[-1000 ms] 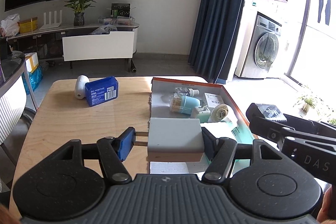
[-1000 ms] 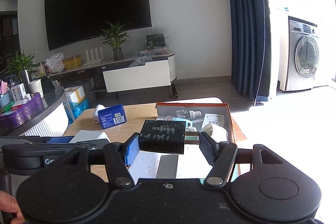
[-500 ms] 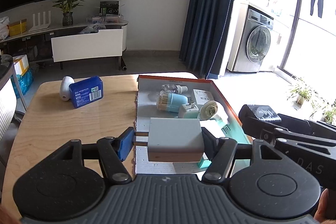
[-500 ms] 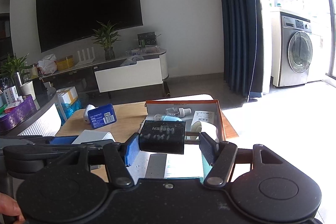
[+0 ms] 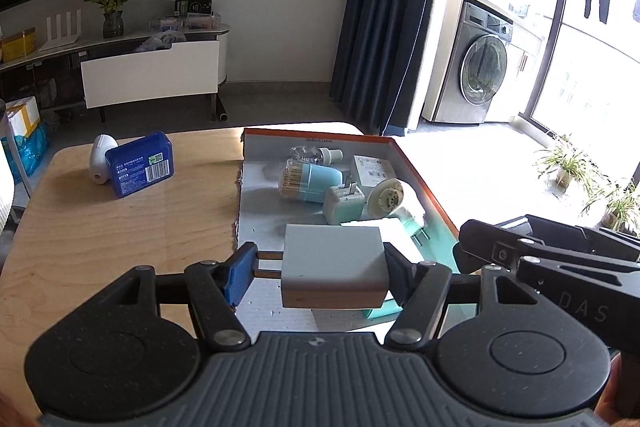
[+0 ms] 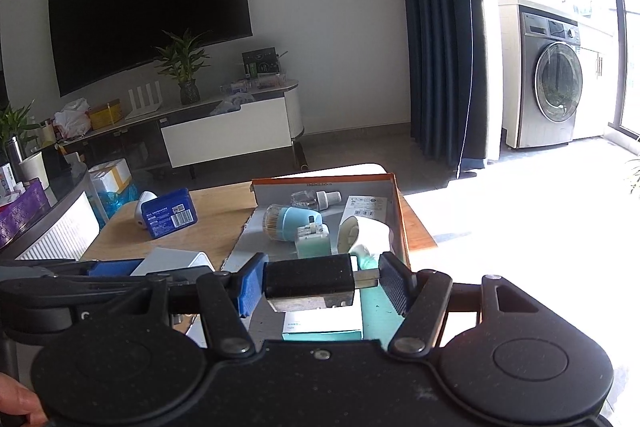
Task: Organize rigid objects
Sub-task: 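Carry both chargers over the orange-rimmed box with both tools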
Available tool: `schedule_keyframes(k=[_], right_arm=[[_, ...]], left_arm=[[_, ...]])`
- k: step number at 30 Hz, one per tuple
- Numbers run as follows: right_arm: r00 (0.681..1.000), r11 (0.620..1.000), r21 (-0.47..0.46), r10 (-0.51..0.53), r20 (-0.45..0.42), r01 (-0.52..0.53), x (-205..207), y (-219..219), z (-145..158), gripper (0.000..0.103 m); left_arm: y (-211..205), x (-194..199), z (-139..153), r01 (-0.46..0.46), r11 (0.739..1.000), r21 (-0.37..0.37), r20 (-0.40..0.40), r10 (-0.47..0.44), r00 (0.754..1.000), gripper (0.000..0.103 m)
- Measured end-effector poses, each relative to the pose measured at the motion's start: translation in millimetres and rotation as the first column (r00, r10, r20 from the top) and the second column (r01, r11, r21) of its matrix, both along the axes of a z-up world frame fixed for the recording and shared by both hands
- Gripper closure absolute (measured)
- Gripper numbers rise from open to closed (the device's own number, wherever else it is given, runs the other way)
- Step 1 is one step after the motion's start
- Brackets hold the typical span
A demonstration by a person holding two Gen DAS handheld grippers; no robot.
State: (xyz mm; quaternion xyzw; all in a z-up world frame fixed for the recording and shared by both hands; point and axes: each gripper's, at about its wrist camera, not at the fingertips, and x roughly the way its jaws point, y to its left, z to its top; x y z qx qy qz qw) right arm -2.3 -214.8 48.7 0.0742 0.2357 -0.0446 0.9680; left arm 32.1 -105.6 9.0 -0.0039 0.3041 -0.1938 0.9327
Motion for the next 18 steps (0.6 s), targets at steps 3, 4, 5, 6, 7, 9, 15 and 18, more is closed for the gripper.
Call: schedule_keyframes(k=[3, 4, 5, 6, 7, 9, 15, 18], right_arm=[[1.000, 1.000, -0.001, -0.002, 0.000, 0.002, 2.3, -1.6, 0.7, 0.029], [1.000, 1.000, -0.002, -0.002, 0.001, 0.002, 2.4, -1.6, 0.8, 0.029], [1.000, 1.000, -0.004, -0.004, 0.001, 0.004, 3.1, -1.8, 0.8, 0.029], [1.000, 1.000, -0.006, -0.004, 0.000, 0.004, 4.1, -2.1, 1.1, 0.029], [1.000, 1.000, -0.007, -0.005, 0.000, 0.005, 5.3, -2.6, 1.5, 0.029], [1.000, 1.000, -0.010, -0.007, 0.001, 0.007, 6.9, -3.3, 2.4, 0.029], [1.000, 1.000, -0.012, -0.014, 0.006, 0.014, 16.3, -9.8, 8.6, 0.029], [1.000, 1.000, -0.011, -0.016, 0.007, 0.016, 21.0, -11.9, 10.4, 0.029]], left_arm=[[-0.9, 3.2, 0.1, 0.002, 1.000, 0.000, -0.004, -0.002, 1.000, 0.036], [-1.4, 4.3, 0.2, 0.002, 1.000, -0.001, -0.005, -0.002, 1.000, 0.036], [-1.7, 5.7, 0.3, 0.002, 1.000, -0.003, -0.006, -0.002, 1.000, 0.036], [-2.2, 6.7, 1.1, 0.003, 1.000, -0.005, -0.007, -0.003, 1.000, 0.036], [-2.8, 7.7, 1.6, 0.004, 1.000, -0.006, -0.007, -0.004, 1.000, 0.036], [-4.8, 10.3, 2.7, 0.007, 1.000, -0.006, -0.007, -0.007, 1.000, 0.036], [-9.5, 18.5, 6.2, 0.018, 1.000, -0.004, -0.006, -0.018, 1.000, 0.036], [-12.0, 23.8, 8.1, 0.021, 1.000, -0.004, -0.006, -0.021, 1.000, 0.036]])
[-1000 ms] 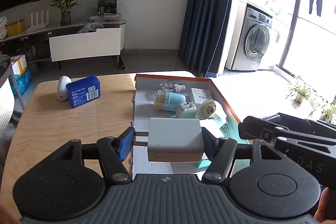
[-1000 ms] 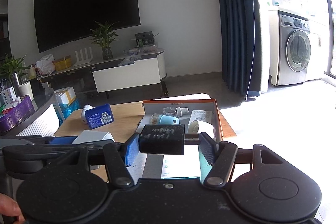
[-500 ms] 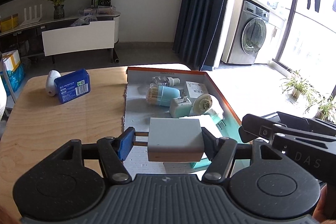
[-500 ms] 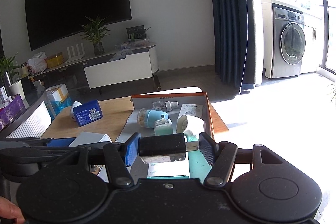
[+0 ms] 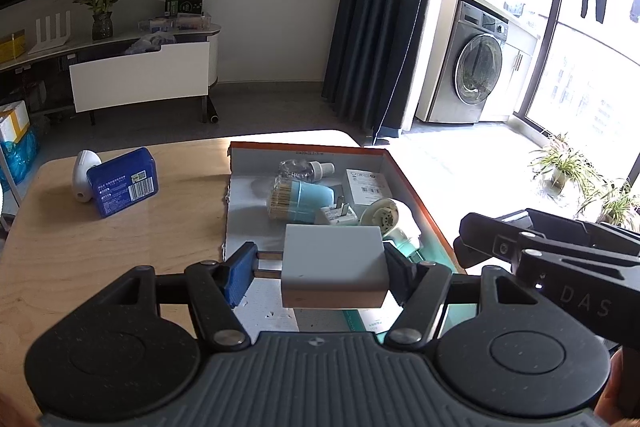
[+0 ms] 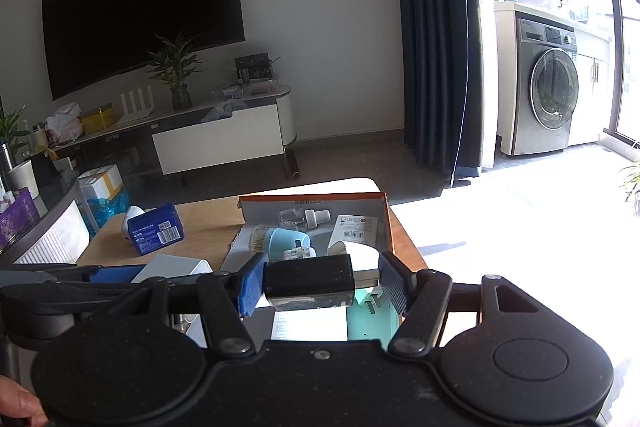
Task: Organize rigid objects
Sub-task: 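Carry both chargers over the orange-rimmed box with both tools, then lower both chargers into the box and open both tools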
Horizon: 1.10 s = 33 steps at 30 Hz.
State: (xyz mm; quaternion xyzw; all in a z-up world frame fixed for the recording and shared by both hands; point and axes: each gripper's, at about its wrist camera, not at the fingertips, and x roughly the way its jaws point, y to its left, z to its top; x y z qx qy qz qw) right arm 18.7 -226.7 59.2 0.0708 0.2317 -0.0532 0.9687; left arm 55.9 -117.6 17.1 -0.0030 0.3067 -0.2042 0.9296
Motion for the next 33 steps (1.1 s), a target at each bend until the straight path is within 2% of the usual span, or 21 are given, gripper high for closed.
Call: schedule_keyframes(k=[33], right_arm=[[1.000, 1.000, 0.009, 0.013, 0.005, -0.013, 52.4, -22.3, 13.5, 0.029]], left_arm=[[-8.0, 47.2, 12.9, -0.012, 1.000, 0.010, 0.000, 0.012, 1.000, 0.036]])
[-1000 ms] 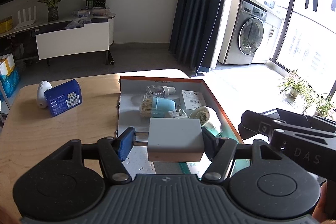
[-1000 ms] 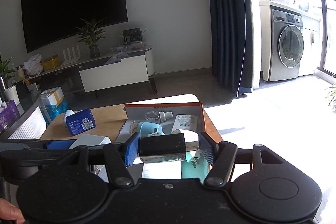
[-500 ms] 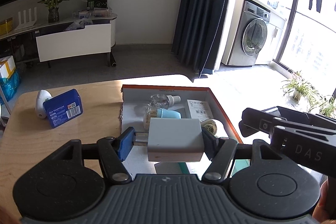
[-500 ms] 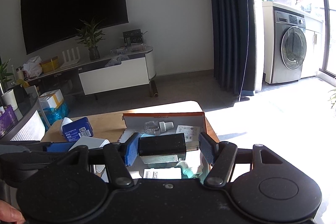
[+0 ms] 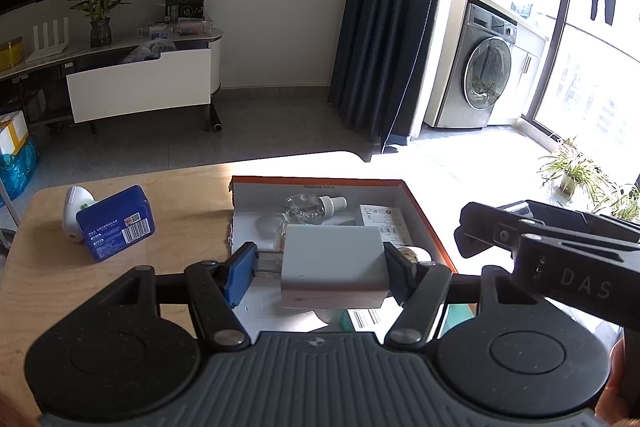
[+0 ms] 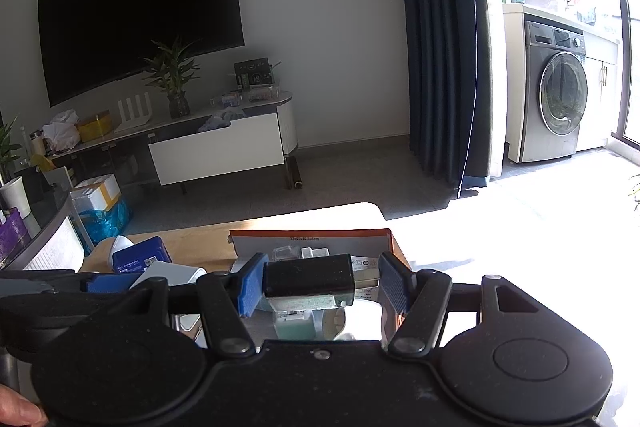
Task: Organize rigid objects
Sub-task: 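Lower both chargers into the box and open both tools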
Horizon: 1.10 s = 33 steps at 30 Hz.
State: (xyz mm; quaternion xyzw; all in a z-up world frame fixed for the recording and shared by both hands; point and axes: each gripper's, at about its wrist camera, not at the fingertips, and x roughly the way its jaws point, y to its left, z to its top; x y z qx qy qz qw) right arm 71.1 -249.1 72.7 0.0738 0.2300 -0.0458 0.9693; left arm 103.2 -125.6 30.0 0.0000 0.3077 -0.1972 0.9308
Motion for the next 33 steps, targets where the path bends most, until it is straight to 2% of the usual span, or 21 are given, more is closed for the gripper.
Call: schedule_keyframes(k=[9, 33], right_arm=[[1.000, 1.000, 0.011, 0.008, -0.012, -0.008, 14.6, -6.9, 0.5, 0.029], [0.993, 0.999, 0.032, 0.016, -0.114, -0.012, 71.9, -18.2, -17.8, 0.029]], left_arm=[[-1.6, 7.9, -0.8, -0.002, 1.000, 0.000, -0.005, 0.002, 1.000, 0.036], [-12.2, 34.0, -14.8, 0.012, 1.000, 0.005, -0.045, -0.012, 0.999, 0.036]])
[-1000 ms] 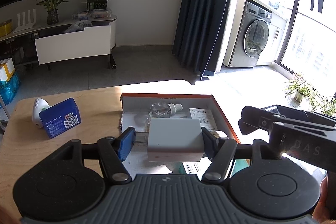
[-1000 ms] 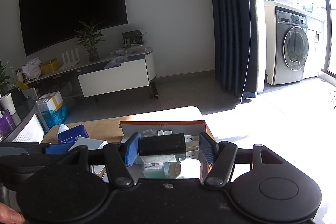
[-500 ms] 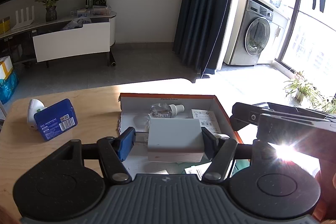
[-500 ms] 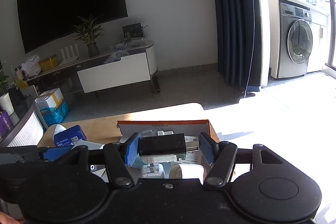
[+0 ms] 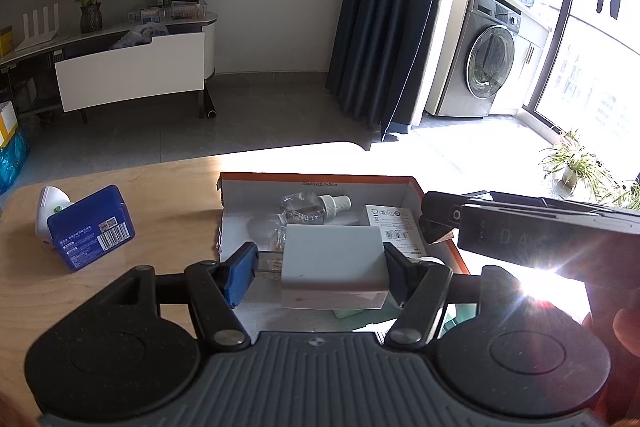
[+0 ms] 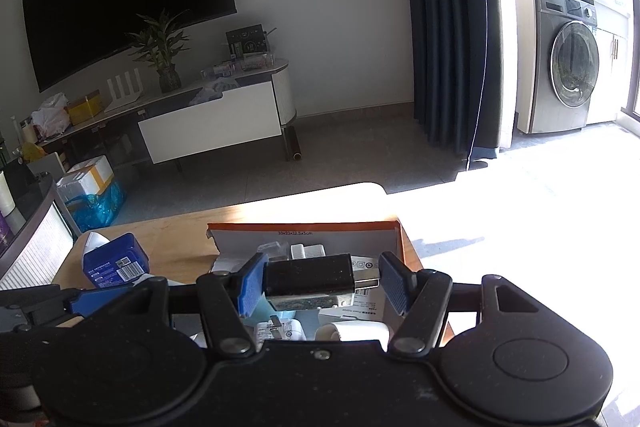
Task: Organize rigid objects
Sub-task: 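Lower both chargers into the box and open both tools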
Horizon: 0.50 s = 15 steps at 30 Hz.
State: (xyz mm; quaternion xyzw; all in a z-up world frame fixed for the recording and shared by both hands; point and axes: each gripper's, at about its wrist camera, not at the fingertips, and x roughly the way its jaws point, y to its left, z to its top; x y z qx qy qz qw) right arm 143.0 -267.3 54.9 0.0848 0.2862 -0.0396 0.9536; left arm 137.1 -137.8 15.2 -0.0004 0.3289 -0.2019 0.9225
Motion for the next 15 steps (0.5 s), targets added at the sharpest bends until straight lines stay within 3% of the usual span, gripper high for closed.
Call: schedule_keyframes(k=[15], right_arm=[[0.996, 0.998, 0.010, -0.067, 0.056, 0.066, -19.4, -19.8, 2.4, 0.026]], left_arm=[[-26.2, 28.1, -6.6, 0.048, 0.999, 0.018, -0.010, -0.048, 0.999, 0.036]])
